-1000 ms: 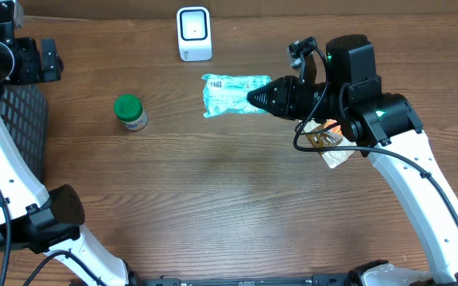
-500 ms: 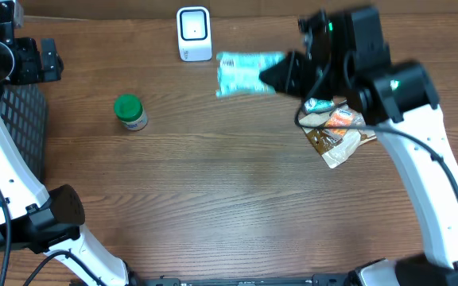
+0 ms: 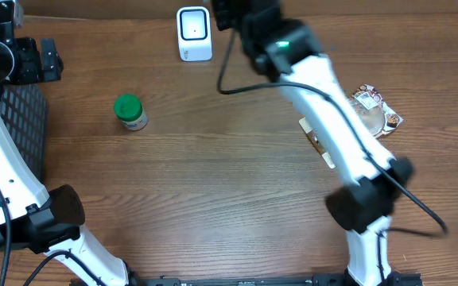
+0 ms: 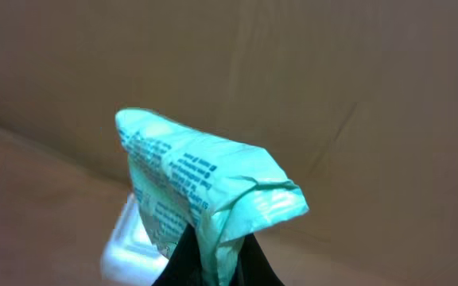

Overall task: Scan the item barcode
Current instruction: 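Hold the light-green pack under the scanner with the right gripper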

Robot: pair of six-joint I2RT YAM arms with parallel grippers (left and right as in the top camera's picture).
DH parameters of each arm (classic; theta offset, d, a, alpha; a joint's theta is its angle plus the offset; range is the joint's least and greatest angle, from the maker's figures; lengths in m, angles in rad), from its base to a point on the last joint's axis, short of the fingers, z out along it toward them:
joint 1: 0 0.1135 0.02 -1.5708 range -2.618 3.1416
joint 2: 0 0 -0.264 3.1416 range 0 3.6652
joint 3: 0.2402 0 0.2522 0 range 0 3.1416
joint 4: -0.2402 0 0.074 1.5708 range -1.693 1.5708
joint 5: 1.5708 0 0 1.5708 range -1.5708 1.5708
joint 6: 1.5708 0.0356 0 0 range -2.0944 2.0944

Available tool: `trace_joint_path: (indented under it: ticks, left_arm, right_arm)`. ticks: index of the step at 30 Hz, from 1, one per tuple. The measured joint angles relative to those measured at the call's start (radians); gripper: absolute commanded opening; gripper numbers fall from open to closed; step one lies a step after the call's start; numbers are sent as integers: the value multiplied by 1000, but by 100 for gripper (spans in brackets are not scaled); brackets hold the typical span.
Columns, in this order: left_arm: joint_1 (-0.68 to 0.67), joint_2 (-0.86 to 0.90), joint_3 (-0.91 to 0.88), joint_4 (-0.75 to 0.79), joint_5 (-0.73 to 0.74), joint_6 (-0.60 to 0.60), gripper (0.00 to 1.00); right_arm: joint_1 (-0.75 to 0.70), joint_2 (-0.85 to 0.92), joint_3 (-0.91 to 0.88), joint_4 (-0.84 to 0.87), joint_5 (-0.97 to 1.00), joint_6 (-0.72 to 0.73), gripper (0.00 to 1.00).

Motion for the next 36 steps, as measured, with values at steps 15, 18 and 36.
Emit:
trace_joint_path:
  ticks: [15,18,36]
  left_arm:
    - [0,0,0,-1,0,0,100]
    - [0,0,0,-1,0,0,99]
    - [0,0,0,-1,0,0,100]
  right_arm:
    - [4,309,-3,391,60,-795,4]
    - [4,323,-3,423,6,-831,4]
    - [-2,431,-3,581,-26,-867,4]
